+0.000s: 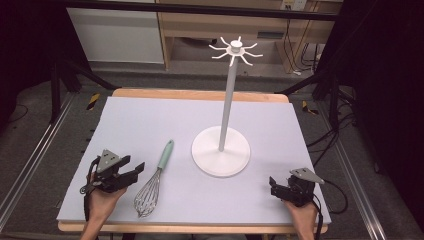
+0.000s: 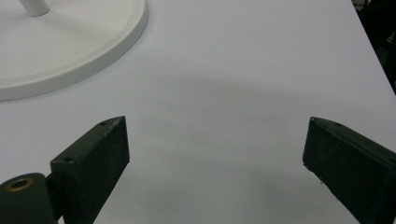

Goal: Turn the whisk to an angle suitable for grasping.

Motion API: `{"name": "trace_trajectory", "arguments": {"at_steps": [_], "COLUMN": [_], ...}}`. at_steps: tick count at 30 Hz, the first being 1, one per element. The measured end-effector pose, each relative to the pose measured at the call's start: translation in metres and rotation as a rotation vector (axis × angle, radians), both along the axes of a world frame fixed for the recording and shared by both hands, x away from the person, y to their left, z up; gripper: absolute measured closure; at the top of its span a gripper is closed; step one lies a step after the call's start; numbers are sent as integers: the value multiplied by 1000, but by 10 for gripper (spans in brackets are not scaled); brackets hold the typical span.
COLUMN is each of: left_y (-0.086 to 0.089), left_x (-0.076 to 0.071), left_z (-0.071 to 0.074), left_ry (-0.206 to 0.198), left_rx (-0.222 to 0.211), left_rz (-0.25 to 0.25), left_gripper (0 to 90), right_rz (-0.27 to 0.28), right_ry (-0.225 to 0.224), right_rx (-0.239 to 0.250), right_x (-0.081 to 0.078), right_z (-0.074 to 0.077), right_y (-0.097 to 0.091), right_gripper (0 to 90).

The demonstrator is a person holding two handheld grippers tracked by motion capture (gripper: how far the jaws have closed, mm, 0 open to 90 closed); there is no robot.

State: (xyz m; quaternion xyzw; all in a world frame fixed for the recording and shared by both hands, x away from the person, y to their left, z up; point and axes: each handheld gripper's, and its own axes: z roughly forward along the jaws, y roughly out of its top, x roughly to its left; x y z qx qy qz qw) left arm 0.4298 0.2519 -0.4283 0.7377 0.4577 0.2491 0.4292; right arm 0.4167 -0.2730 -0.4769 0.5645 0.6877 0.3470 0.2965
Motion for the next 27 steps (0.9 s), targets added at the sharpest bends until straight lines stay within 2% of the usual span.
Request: {"name": "trace_trajectory", "arguments": {"at_steps": [10,16,22,27], "left_y": [-17,-28,-42,-46], "left_x": [3,7,11,13], "left_z": [3,3,3,5], "left_ry": [26,49,60,71], "left_rx": [22,34,72,73], "left_rz": [-29,-50,-71,-78], "left_gripper": [399,396,396,392], "right_rz": [-5,-1,-2,-5], "right_ry": [0,3,4,4], "right_rx": [8,-4,-6,-6], "right_x": [0,1,1,1], "right_z": [0,0,-1,-1], "right_y": [0,0,0,0], "right_gripper": [78,77,77,77]}}
